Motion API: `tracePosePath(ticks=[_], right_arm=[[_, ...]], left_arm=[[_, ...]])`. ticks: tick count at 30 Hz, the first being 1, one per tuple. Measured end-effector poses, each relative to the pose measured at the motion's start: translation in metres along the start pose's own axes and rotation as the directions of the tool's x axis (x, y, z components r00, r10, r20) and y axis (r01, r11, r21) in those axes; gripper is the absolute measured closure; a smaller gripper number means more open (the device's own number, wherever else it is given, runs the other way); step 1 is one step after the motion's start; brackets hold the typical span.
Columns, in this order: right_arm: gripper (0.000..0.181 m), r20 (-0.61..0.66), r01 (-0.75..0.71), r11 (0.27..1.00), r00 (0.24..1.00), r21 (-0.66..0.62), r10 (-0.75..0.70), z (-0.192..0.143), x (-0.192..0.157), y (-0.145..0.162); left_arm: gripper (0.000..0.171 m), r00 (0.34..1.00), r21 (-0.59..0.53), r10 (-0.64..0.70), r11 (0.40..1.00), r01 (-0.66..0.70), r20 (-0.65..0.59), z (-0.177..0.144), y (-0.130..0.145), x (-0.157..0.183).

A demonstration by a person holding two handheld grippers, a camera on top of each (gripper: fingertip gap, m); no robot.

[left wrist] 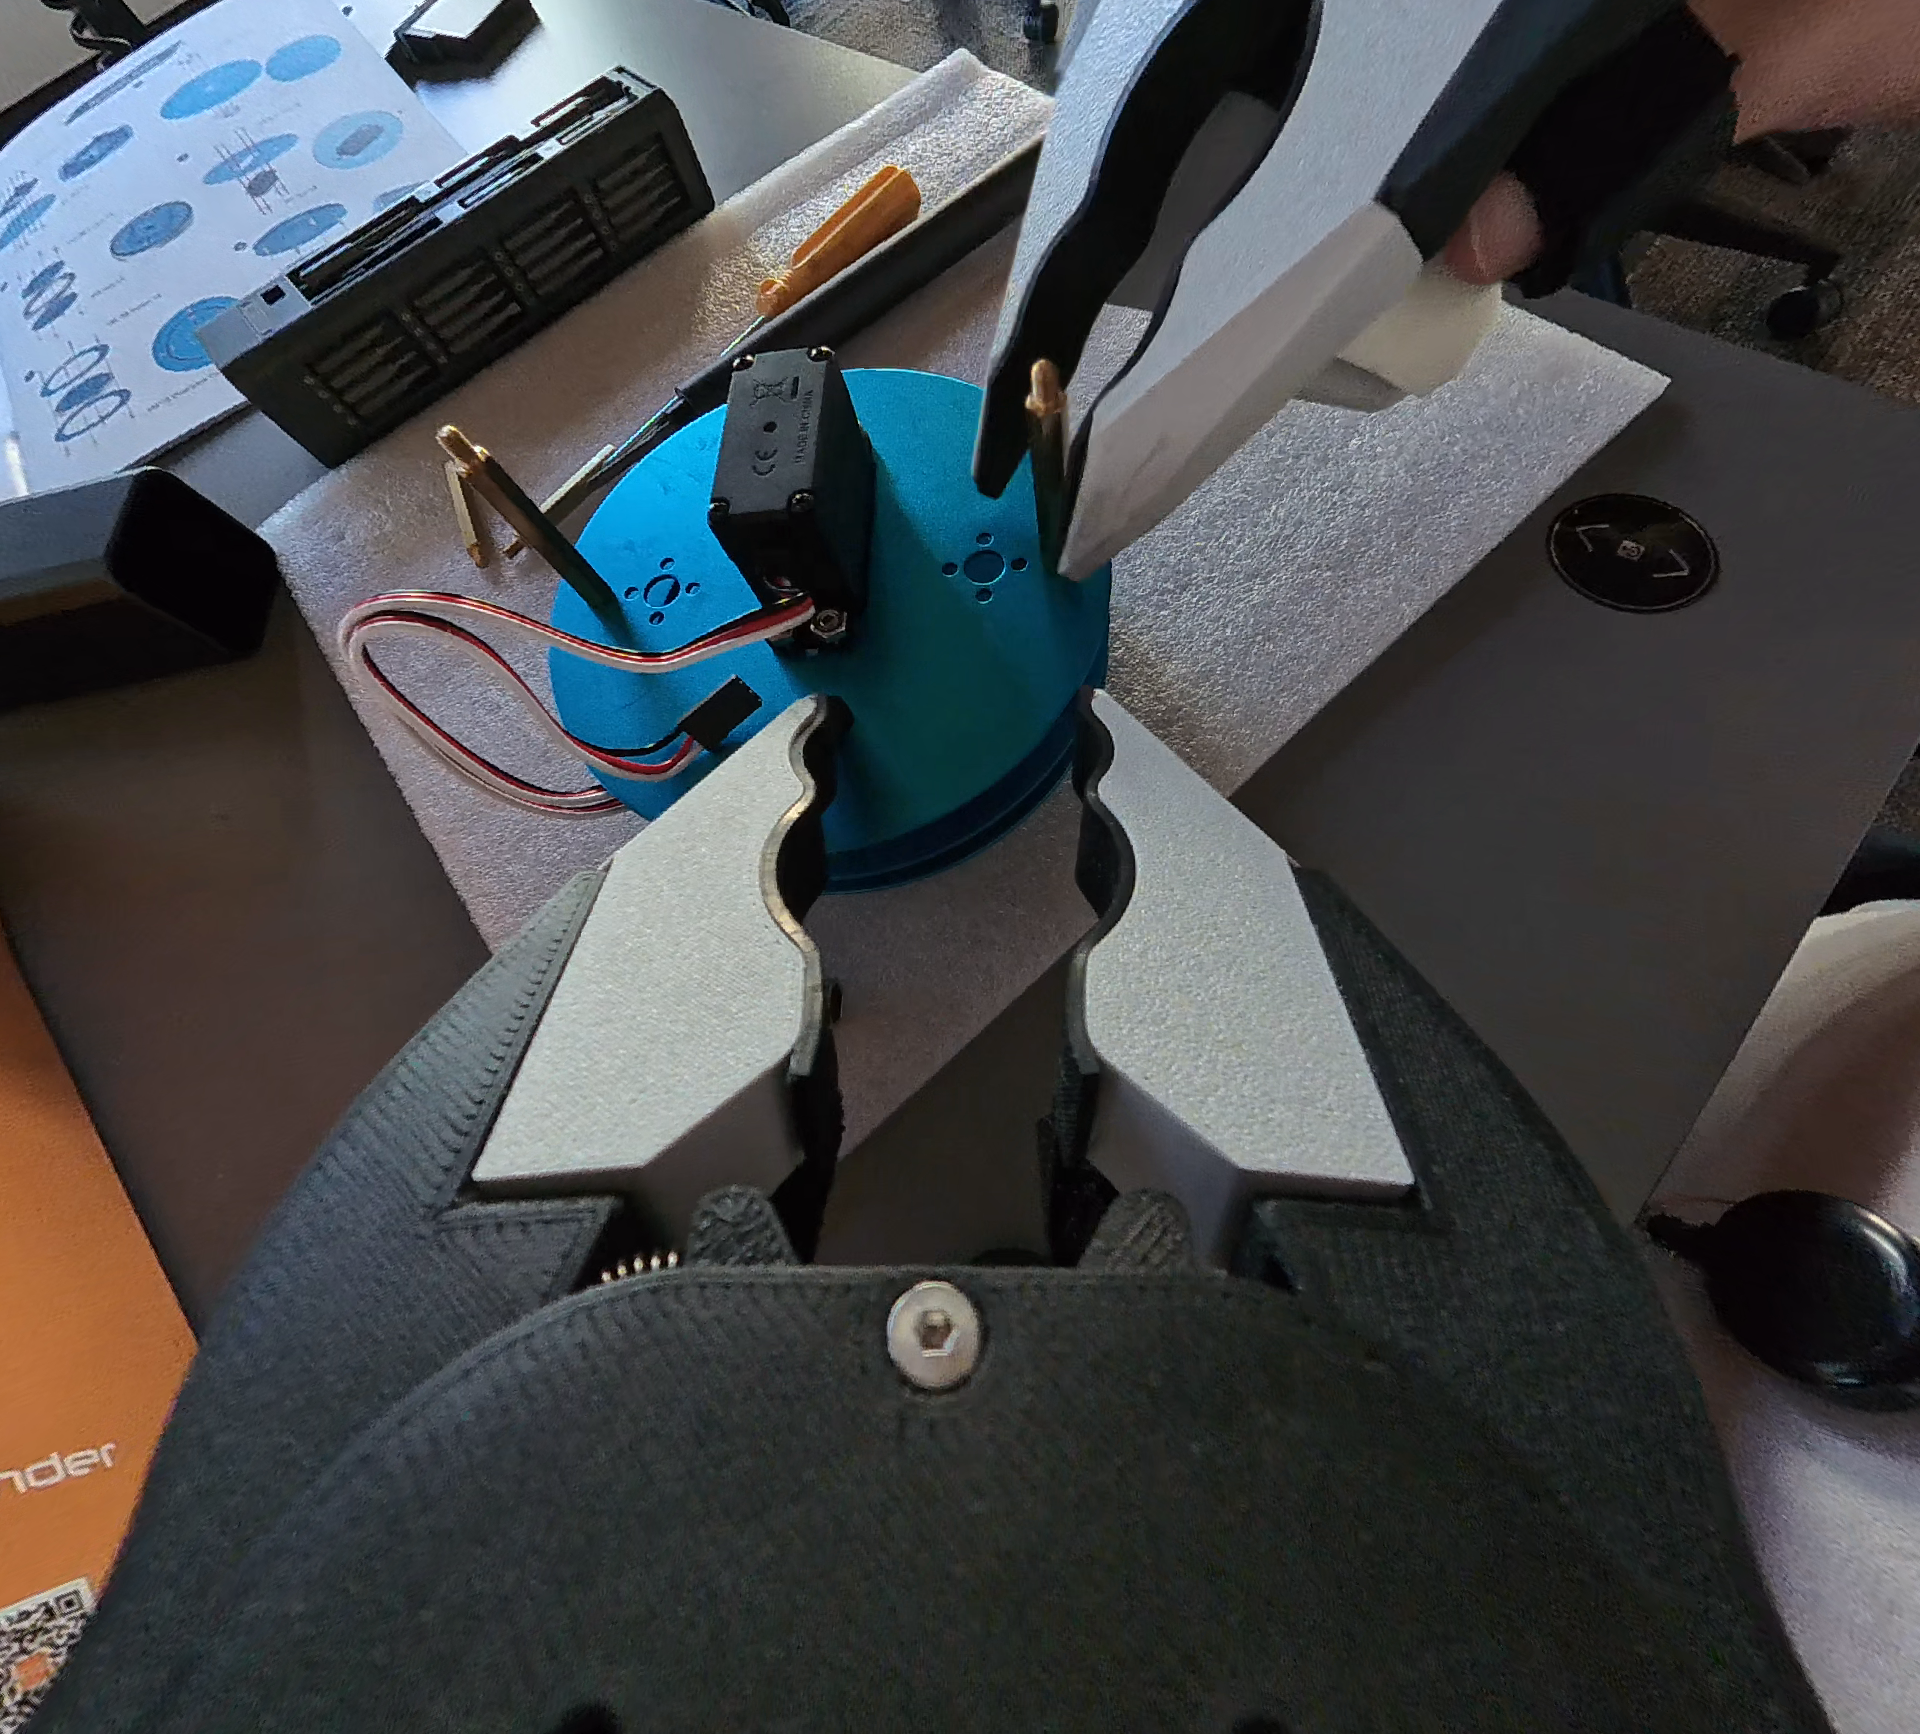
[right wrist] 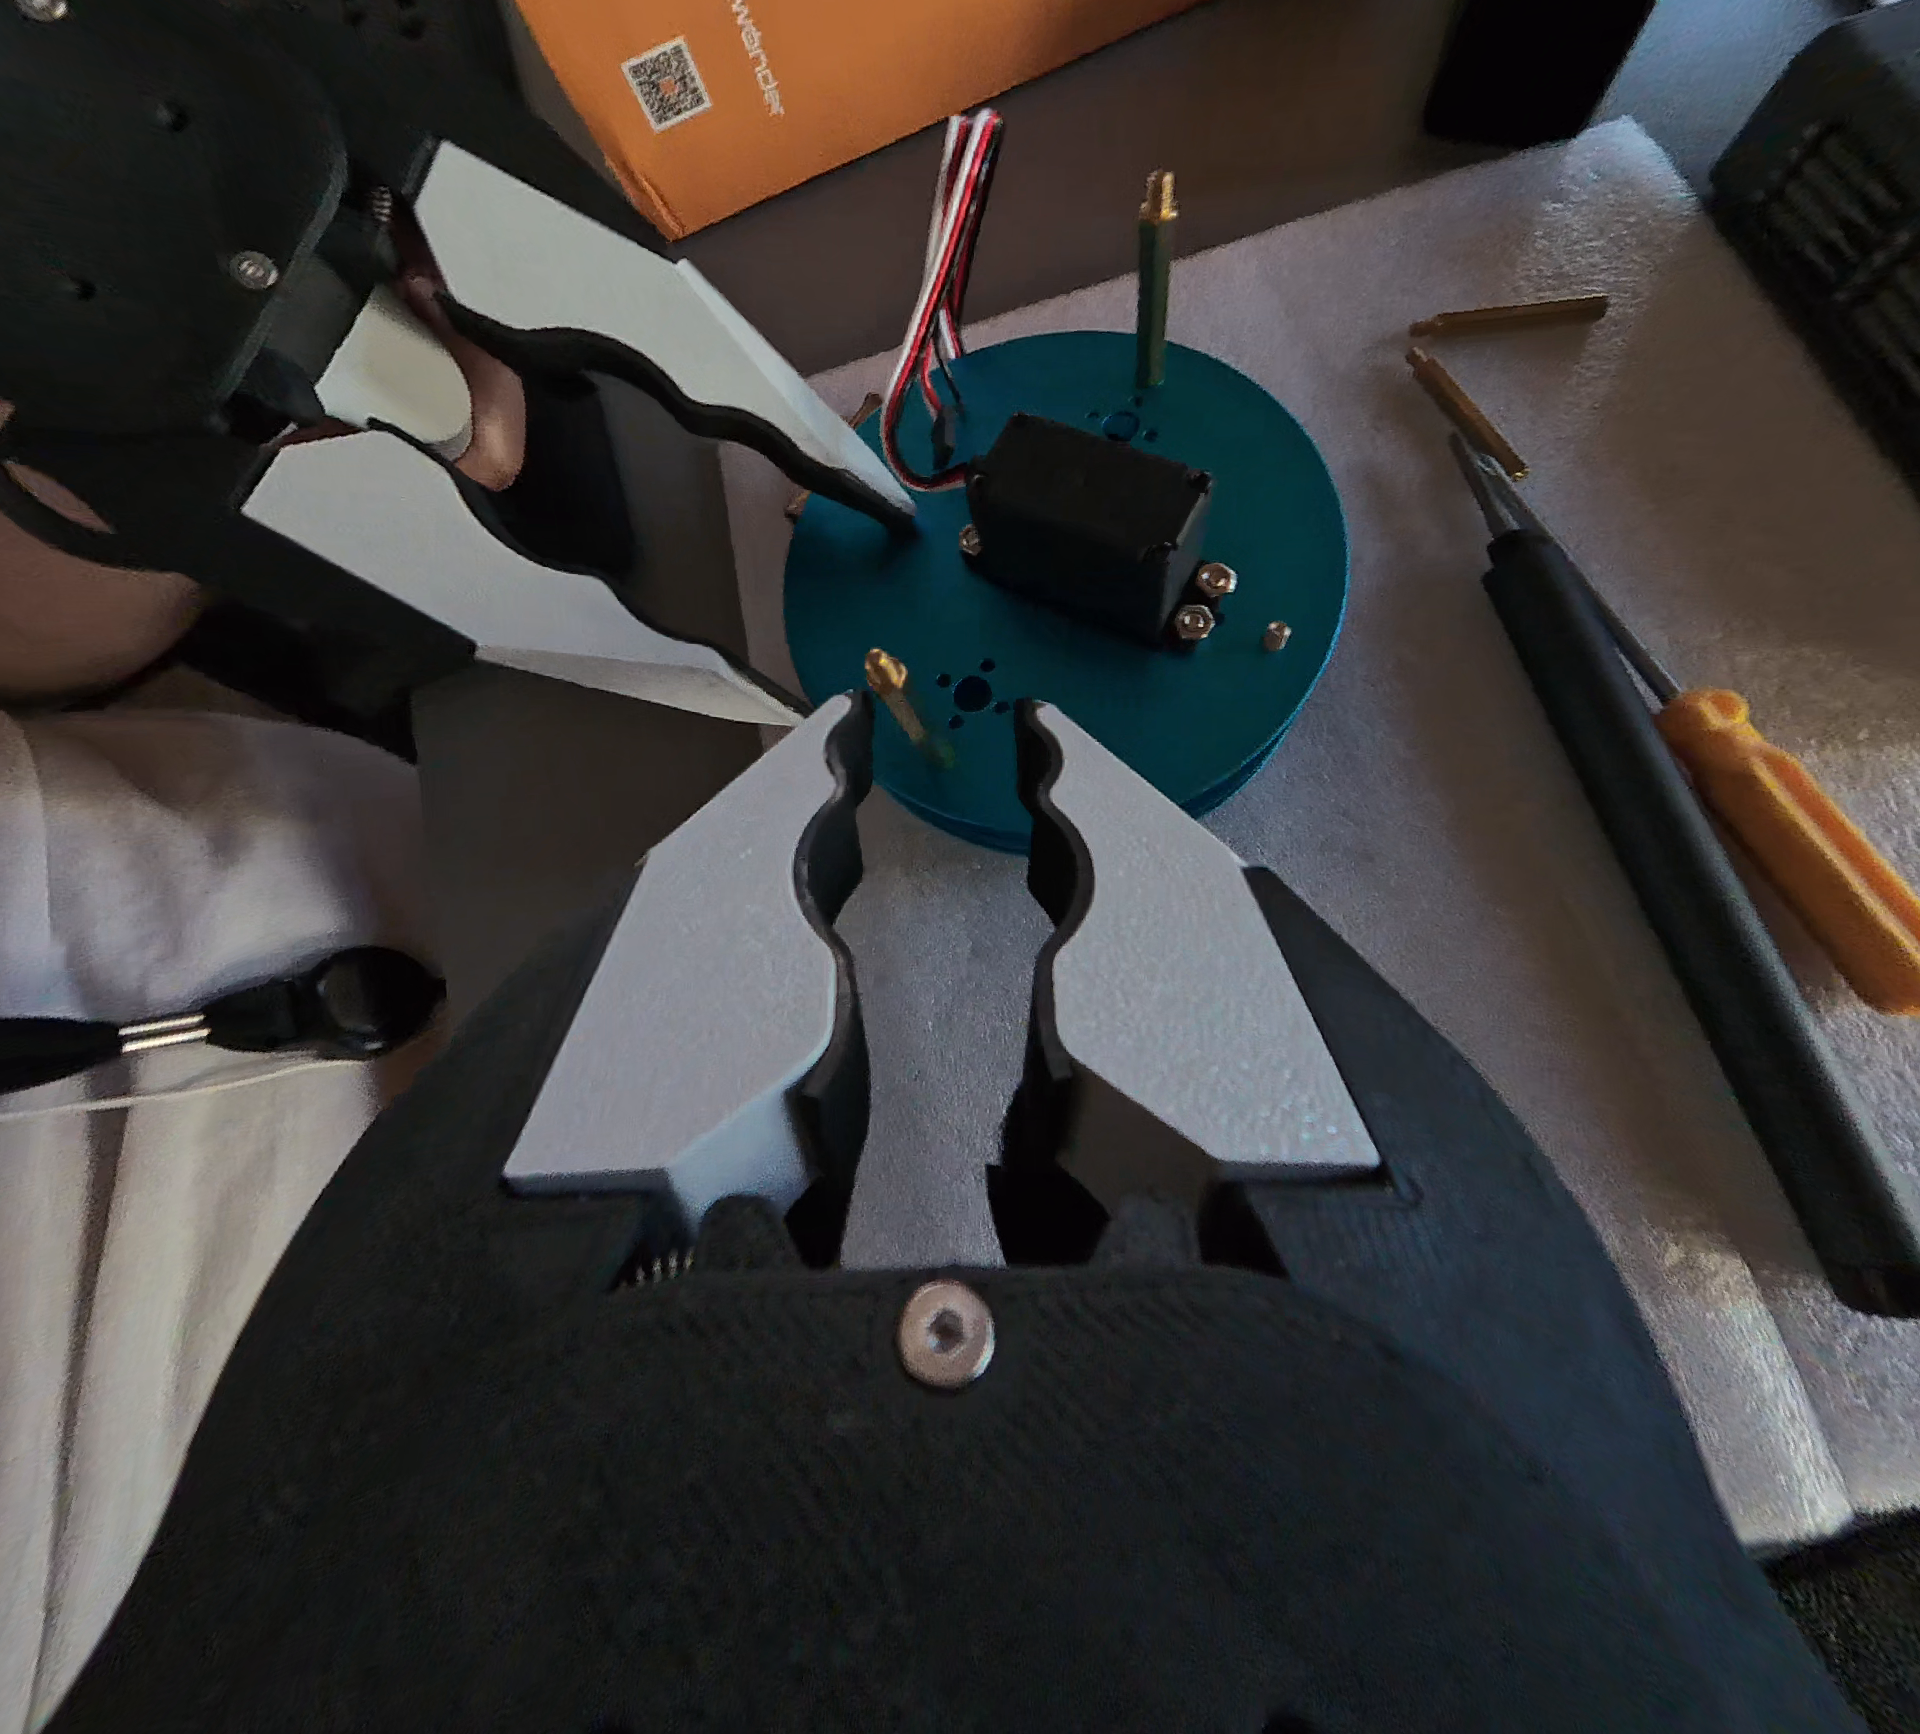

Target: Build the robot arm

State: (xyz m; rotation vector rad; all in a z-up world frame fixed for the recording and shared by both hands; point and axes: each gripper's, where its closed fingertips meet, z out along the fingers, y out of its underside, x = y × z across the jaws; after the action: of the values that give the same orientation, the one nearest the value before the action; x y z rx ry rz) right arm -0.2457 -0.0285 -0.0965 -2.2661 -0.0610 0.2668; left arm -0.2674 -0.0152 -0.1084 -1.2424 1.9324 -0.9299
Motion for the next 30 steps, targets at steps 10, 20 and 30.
tracePosePath(ticks=[10, 20, 30], right_arm=[[0.158, -0.056, 0.078, 0.995, 0.996, 0.066, -0.075, -0.018, 0.005, 0.002], [0.176, -0.042, 0.148, 0.988, 0.988, 0.049, -0.146, -0.003, -0.002, 0.008], [0.158, -0.015, 0.18, 0.984, 0.984, 0.016, -0.18, -0.008, -0.007, -0.006]], left_arm=[[0.128, 1.0, 0.001, -0.006, 1.0, 0.006, -0.005, 0.0, 0.0, 0.0], [0.128, 1.0, 0.005, -0.009, 1.0, 0.009, -0.009, -0.001, 0.0, 0.0], [0.128, 0.999, 0.006, -0.025, 1.0, 0.025, -0.023, -0.001, 0.0, 0.001]])
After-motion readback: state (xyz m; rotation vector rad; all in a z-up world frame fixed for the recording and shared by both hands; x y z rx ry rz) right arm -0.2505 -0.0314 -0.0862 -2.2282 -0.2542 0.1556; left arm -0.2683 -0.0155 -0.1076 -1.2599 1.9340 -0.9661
